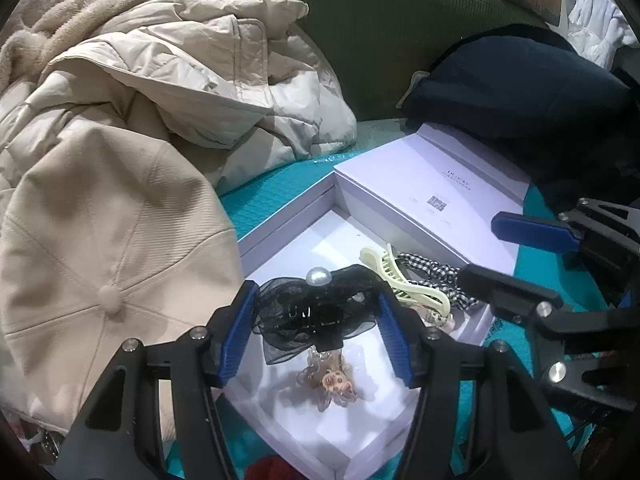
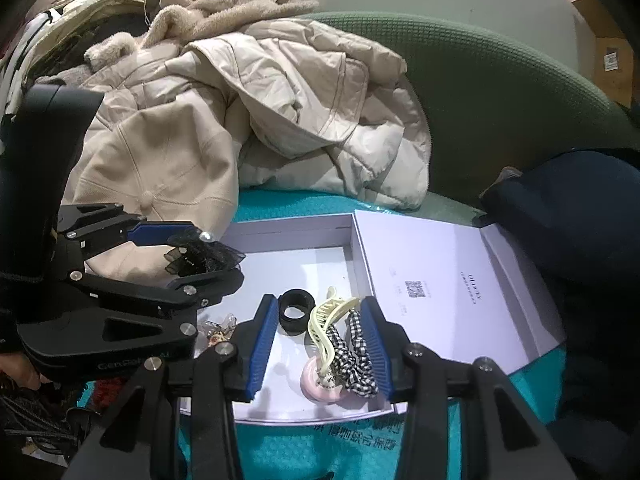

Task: Organize objects
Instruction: 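Open the right gripper to release the claw clip while the left gripper releases the bow clip, then withdraw both grippers from the box toward the red scrunchie and black claw clip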

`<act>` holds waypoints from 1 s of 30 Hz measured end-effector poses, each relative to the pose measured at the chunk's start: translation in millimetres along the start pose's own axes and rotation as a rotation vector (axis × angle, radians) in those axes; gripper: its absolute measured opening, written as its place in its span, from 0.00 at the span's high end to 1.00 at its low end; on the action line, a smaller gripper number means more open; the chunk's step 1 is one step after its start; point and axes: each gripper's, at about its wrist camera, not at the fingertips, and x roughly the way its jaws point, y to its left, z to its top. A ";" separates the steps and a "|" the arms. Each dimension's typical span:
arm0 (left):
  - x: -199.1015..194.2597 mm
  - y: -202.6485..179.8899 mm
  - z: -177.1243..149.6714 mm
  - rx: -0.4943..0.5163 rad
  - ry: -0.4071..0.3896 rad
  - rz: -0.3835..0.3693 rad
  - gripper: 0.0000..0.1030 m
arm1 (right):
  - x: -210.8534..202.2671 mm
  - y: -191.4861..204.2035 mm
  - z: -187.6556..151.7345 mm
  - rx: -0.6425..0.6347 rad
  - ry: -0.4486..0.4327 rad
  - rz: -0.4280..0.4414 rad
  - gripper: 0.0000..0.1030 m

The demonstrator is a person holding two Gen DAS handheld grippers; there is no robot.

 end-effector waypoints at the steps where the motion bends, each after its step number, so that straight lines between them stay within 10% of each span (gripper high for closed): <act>1: -3.4 0.3 -0.2 0.000 -0.002 0.001 0.44 | -5.0 1.1 0.4 0.006 -0.004 -0.001 0.59; 30: -109.5 23.5 -62.5 -0.061 -0.093 0.044 0.36 | -75.3 51.7 -40.1 0.020 -0.015 -0.011 0.58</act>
